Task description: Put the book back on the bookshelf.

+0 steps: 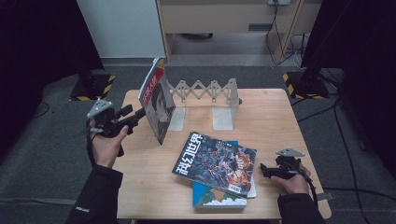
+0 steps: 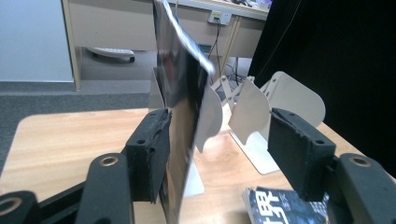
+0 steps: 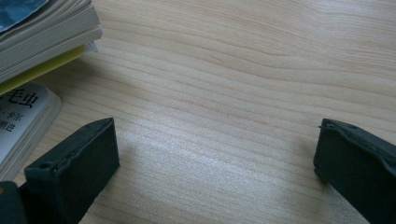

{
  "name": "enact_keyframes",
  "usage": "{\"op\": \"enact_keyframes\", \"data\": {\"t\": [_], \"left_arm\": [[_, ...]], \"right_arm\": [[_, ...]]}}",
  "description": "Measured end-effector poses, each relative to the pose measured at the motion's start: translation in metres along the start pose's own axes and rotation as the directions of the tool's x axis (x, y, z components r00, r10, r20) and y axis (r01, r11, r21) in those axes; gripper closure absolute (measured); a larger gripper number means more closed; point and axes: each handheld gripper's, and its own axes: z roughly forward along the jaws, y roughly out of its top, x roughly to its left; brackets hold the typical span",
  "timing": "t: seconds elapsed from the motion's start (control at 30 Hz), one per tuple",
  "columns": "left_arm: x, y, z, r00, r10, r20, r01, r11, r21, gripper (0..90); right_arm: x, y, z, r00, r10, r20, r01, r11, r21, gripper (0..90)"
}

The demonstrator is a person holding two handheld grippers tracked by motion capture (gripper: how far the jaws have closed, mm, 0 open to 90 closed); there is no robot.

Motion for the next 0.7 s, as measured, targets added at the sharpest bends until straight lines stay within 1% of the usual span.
{"op": "enact_keyframes", "data": {"t": [0.07, 0.13, 0.2, 0.23, 0.27, 0.33, 0.4, 0.47, 0.6, 0.63, 0.7], "left_arm": [[0.0, -0.009, -0.002, 0.9999, -0.007, 0.015, 0.007, 0.9999, 0.016, 36.9], [0.0, -0.02, -0.003, 0.9999, 0.001, 0.014, -0.001, 0.9997, 0.026, 36.8], [0.001, -0.03, -0.003, 0.9996, -0.015, 0.023, 0.014, 0.999, 0.042, 36.1], [0.001, -0.036, -0.003, 0.9996, -0.019, 0.02, 0.018, 0.9989, 0.043, 35.9], [0.001, -0.042, -0.002, 0.9996, -0.017, 0.021, 0.016, 0.9981, 0.059, 35.5], [0.002, -0.051, -0.001, 0.9993, -0.028, 0.025, 0.026, 0.9976, 0.064, 35.3], [0.002, -0.061, 0.003, 0.9991, -0.03, 0.029, 0.028, 0.996, 0.085, 35.2], [0.002, -0.068, 0.005, 0.999, -0.031, 0.031, 0.028, 0.9938, 0.108, 35.0], [-0.001, -0.081, 0.01, 0.9979, -0.036, 0.055, 0.028, 0.9905, 0.135, 34.9], [-0.003, -0.084, 0.011, 0.9975, -0.034, 0.062, 0.025, 0.989, 0.146, 34.7], [-0.005, -0.09, 0.014, 0.9966, -0.035, 0.074, 0.023, 0.9863, 0.163, 34.5]], "right_arm": [[0.0, 0.0, 0.0, 1.0, 0.0, 0.0, 0.0, 1.0, 0.001, 0.3], [0.0, 0.0, 0.0, 1.0, 0.001, 0.0, -0.001, 1.0, 0.001, 0.3], [0.0, 0.0, 0.0, 1.0, 0.001, 0.001, -0.001, 1.0, 0.001, 0.3], [0.0, 0.0, 0.0, 1.0, 0.0, 0.002, 0.0, 1.0, 0.0, 0.4], [0.0, 0.0, 0.0, 1.0, 0.001, 0.002, -0.001, 1.0, 0.0, 0.3], [0.0, 0.0, 0.0, 1.0, 0.001, 0.001, -0.001, 1.0, 0.0, 0.3], [0.0, 0.0, 0.0, 1.0, 0.003, 0.002, -0.003, 1.0, 0.001, 0.3], [0.0, 0.0, 0.0, 1.0, 0.002, 0.002, -0.002, 1.0, 0.0, 0.4], [0.0, 0.0, 0.0, 1.0, 0.005, -0.001, -0.005, 1.0, 0.001, 0.8], [0.0, 0.0, -0.001, 0.9999, 0.014, -0.001, -0.014, 1.0, 0.003, 2.4], [-0.001, 0.002, -0.003, 0.9999, 0.011, 0.005, -0.011, 1.0, 0.01, 7.1]]}}
